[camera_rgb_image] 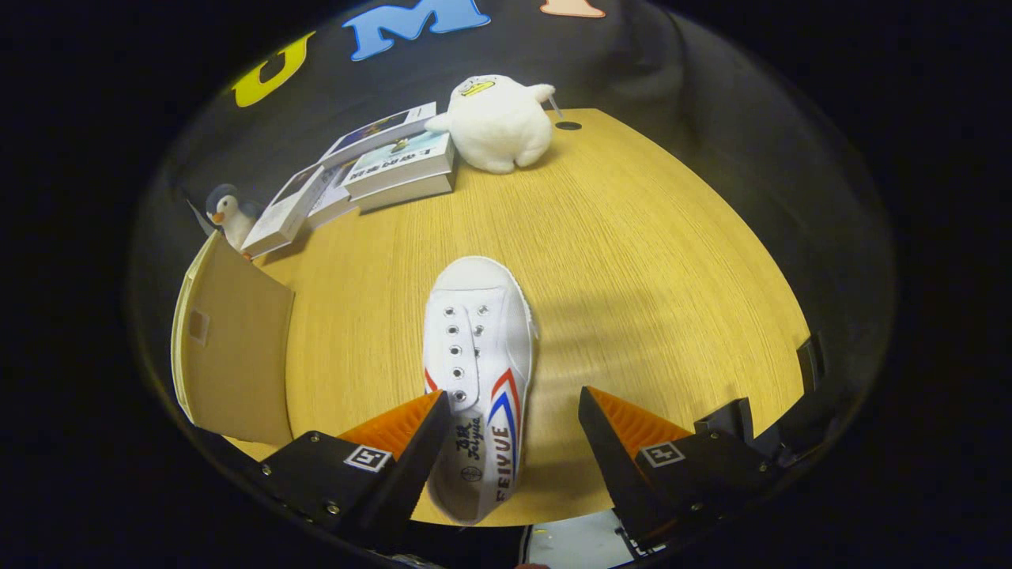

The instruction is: Open the storage box then place both shoes into the box .Put the left shoe in first, then the right shoe, with the right side of both shoes facing outward in a uniform manner.

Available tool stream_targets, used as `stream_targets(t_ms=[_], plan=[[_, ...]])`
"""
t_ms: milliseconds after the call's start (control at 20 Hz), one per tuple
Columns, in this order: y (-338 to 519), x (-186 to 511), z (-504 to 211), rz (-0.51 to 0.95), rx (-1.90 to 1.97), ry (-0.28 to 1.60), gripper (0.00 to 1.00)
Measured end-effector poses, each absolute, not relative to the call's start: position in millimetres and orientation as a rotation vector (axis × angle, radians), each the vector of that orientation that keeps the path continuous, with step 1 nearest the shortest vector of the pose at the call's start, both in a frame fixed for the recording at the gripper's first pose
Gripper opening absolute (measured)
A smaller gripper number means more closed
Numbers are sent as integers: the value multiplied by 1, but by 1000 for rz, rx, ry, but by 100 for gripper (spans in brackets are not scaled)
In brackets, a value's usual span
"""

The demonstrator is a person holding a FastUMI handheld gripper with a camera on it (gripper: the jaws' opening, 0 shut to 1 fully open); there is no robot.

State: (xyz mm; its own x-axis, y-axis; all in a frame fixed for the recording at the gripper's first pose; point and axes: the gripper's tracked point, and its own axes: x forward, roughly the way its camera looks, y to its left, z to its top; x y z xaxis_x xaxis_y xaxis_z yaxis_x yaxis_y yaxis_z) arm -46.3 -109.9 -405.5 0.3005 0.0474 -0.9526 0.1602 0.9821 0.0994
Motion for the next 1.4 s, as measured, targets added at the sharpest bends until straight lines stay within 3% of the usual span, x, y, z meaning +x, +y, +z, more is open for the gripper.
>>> stream_targets(t_ms=[500, 650, 750, 850, 900, 950, 1000, 1400], plan=[[-105, -43, -428, -25, 182, 1348, 96], [-94, -41, -427, 2, 222, 1351, 75], [-91, -41, -427, -3, 218, 1346, 43], [-94, -40, -425, -16, 196, 1339, 43], [-93, -43, -421, -11, 202, 1343, 29], [-104, -38, -421, -54, 183, 1313, 29], [-101, -41, -417, -63, 205, 1322, 4], [-75, -32, -388, -53, 316, 1287, 2]])
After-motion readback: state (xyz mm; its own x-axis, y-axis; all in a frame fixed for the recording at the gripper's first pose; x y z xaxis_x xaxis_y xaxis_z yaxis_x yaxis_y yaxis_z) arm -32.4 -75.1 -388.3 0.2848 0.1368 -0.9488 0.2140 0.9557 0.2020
